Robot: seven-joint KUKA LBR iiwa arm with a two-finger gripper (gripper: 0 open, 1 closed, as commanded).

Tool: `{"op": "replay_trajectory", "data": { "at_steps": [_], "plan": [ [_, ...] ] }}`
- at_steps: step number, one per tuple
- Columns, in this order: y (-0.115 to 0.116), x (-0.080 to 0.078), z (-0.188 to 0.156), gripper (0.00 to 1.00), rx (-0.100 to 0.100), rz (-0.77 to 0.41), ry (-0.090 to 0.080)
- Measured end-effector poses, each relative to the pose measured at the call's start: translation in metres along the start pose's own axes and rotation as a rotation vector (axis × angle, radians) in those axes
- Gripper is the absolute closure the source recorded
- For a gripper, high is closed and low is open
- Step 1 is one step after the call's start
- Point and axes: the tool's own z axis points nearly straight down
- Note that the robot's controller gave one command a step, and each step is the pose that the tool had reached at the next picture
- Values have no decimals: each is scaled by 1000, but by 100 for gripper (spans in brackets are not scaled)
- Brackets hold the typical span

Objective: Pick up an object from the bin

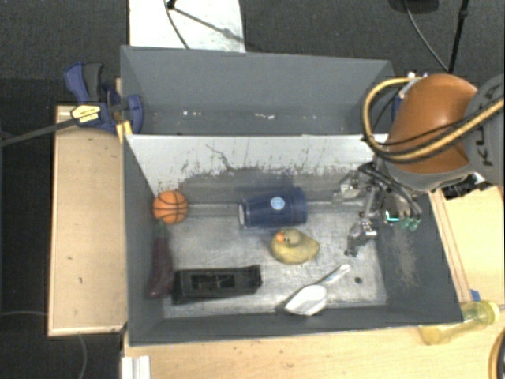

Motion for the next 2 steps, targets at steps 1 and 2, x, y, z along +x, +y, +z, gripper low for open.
{"op": "replay_trajectory", "data": {
  "at_steps": [1, 2],
  "plan": [
    [0, 0, -2, 0, 0, 0, -3],
    [3, -4, -1, 0, 1, -83, -8]
  ]
}}
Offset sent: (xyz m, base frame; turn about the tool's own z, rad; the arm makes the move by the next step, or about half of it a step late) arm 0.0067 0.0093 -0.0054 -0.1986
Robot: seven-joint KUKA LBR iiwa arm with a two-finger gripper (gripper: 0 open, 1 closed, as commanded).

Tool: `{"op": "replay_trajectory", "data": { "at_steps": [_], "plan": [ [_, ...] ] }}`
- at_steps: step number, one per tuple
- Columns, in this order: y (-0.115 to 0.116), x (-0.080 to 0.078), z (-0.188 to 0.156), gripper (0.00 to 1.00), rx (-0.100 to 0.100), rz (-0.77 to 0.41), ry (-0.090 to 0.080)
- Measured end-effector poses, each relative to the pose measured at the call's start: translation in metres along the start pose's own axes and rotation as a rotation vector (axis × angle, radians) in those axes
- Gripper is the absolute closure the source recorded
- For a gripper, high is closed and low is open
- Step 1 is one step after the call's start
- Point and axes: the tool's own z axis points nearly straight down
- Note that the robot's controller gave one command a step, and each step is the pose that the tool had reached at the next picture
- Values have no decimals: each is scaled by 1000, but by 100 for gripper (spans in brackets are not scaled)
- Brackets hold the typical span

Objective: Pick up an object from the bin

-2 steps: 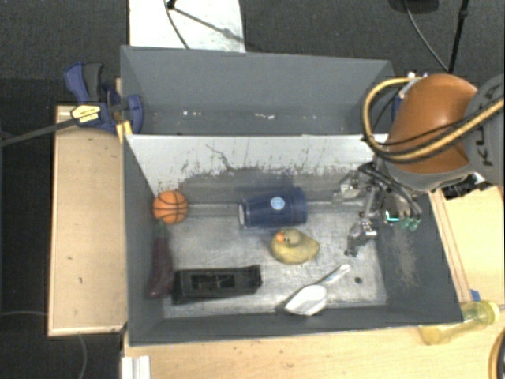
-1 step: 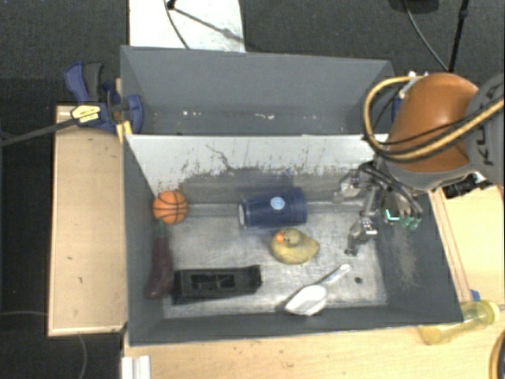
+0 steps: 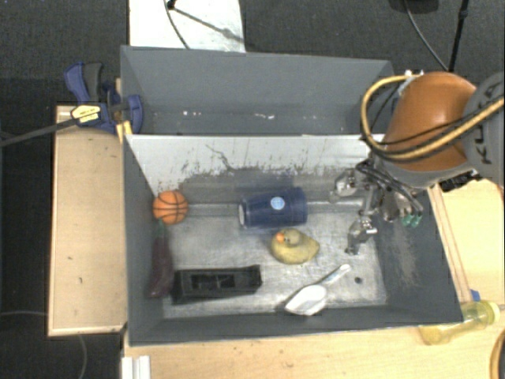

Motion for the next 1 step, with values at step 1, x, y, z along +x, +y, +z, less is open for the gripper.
{"op": "replay_trajectory", "data": {
  "at_steps": [1],
  "plan": [
    [54, -6, 92, 100, 1, -46, -6]
  ]
}}
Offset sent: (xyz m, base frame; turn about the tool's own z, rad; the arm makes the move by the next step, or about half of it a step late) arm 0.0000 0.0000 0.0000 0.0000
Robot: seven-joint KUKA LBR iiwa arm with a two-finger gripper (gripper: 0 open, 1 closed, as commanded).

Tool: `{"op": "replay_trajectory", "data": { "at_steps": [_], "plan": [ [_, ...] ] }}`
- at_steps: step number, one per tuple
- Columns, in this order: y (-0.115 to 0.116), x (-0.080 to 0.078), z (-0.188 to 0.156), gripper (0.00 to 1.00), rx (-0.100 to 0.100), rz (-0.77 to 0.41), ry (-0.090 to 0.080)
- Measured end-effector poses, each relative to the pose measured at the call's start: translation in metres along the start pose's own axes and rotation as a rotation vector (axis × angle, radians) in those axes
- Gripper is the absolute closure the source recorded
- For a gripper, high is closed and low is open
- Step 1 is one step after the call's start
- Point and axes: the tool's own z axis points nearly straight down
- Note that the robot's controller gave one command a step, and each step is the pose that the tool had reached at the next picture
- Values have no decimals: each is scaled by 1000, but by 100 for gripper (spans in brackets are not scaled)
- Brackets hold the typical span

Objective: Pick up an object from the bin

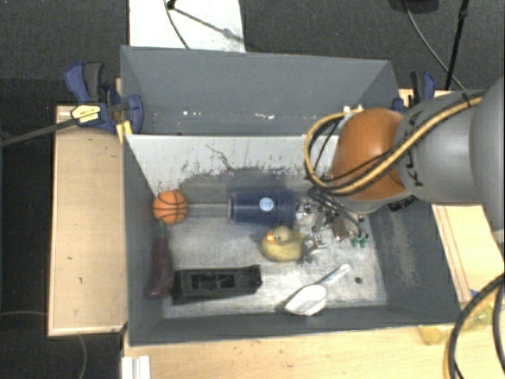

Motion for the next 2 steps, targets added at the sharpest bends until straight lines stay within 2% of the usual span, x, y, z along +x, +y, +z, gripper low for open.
{"op": "replay_trajectory", "data": {
  "at_steps": [1, 2],
  "plan": [
    [0, 0, 0, 100, 0, -1, 0],
    [-40, 18, -156, 100, -3, -161, 6]
  ]
}}
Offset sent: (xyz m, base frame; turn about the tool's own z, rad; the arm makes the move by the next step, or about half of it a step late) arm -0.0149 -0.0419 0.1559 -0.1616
